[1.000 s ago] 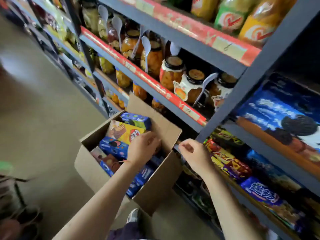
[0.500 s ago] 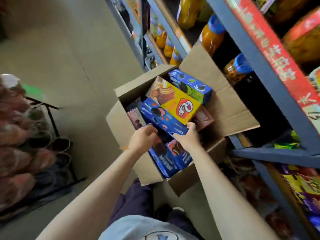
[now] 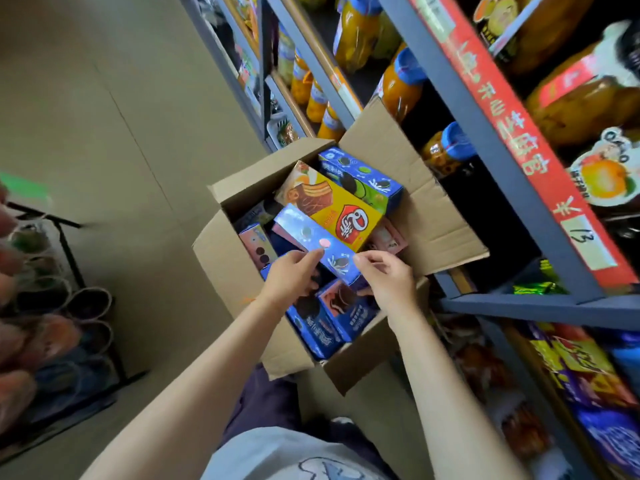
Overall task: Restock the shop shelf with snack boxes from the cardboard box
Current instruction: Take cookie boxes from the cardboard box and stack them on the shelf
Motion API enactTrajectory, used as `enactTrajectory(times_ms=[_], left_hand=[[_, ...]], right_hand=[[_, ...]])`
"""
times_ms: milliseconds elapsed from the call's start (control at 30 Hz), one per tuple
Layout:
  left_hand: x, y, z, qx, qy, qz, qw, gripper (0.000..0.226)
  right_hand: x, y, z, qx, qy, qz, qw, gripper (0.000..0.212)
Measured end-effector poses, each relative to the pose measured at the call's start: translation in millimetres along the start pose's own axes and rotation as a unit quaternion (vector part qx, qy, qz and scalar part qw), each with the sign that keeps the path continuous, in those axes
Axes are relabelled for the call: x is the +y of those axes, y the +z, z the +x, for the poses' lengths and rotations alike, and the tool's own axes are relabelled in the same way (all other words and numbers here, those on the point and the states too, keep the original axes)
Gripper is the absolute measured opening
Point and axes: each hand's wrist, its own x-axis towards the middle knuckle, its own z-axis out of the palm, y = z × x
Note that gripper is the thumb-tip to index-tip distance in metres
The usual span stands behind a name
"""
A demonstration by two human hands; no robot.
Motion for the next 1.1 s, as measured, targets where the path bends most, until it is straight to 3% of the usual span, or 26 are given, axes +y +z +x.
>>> enactTrajectory(times_ms=[100,167,233,367,433,567,700,933,1033,1100], left_hand=[[19.0,9.6,-18.5,-0.121,-0.044,-0.223,0.966,0.048],[27.7,19.5,-32.5,-0.197,-0.007,-0.301,0.933,0.052],[40.7,33.7,-55.9,-0.265,0.065,-0.337,0.901,0.044],[79.6,71.2,-122.6,-0.345,0.179,-0.353,0.851,0.038],[91.9,92.6,-151.6,-0.324,0.212,-0.321,0.864,0.028],[97.1,145.9,-207.3,-0.328,0.264,-0.228,0.878,0.012],[95.8,210.6,-271.1,-0.385,0.313,-0.156,0.854,0.026],[91.8,315.5,-359.0,-0.479,0.373,-0.027,0.794,0.033],[97.4,352.0,-391.0,-0.414,0.449,0.019,0.792,0.019],[101.9,373.9,-398.9,-0.280,0.536,0.043,0.796,0.020]], right_hand=[[-17.6,-30.2,-27.4,-0.049,0.058,0.204,0.976,0.014],[-24.7,-56.0,-48.8,-0.107,0.067,0.317,0.940,0.045],[-27.5,-83.9,-69.1,-0.168,0.046,0.356,0.918,0.070],[-20.0,-136.7,-110.1,-0.199,-0.006,0.354,0.914,0.074],[-16.0,-162.9,-135.1,-0.148,-0.043,0.312,0.938,0.067],[-13.8,-221.5,-195.8,-0.003,-0.165,0.215,0.963,0.017],[-7.4,-285.8,-255.0,0.081,-0.269,0.188,0.941,0.023],[41.5,-394.4,-336.9,0.250,-0.309,0.121,0.910,0.031],[58.1,-434.9,-365.1,0.337,-0.312,0.045,0.887,0.036],[66.5,-460.8,-378.9,0.409,-0.313,-0.017,0.857,0.041]])
